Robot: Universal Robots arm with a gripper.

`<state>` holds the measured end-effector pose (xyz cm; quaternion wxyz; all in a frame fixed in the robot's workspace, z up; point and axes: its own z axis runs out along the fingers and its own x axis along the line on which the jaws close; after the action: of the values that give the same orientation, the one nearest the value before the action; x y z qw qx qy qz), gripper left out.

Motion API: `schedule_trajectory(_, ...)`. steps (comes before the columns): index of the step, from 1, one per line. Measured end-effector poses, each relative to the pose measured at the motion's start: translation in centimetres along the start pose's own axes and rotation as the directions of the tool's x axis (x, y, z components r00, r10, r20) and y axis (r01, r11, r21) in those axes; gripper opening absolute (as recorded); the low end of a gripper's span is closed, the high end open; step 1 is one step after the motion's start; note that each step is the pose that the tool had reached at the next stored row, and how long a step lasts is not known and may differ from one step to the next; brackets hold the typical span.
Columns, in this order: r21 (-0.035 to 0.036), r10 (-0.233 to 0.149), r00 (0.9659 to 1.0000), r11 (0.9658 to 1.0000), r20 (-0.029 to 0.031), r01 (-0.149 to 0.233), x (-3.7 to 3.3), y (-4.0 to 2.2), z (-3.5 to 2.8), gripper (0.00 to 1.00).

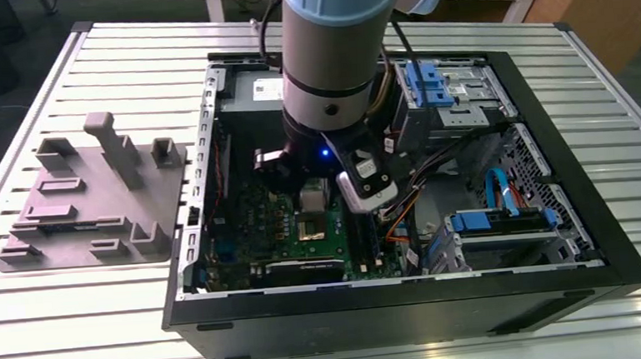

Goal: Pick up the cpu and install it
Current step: 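Place the cpu into insertion slot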

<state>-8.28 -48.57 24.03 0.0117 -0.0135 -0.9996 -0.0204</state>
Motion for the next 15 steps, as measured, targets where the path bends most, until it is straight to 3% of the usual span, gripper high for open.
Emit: schedule_trajectory(15, 0.0001, 0.001, 1.0000, 1.0000, 0.0000, -0.001, -0.10, -0.29, 2.55, 0.47)
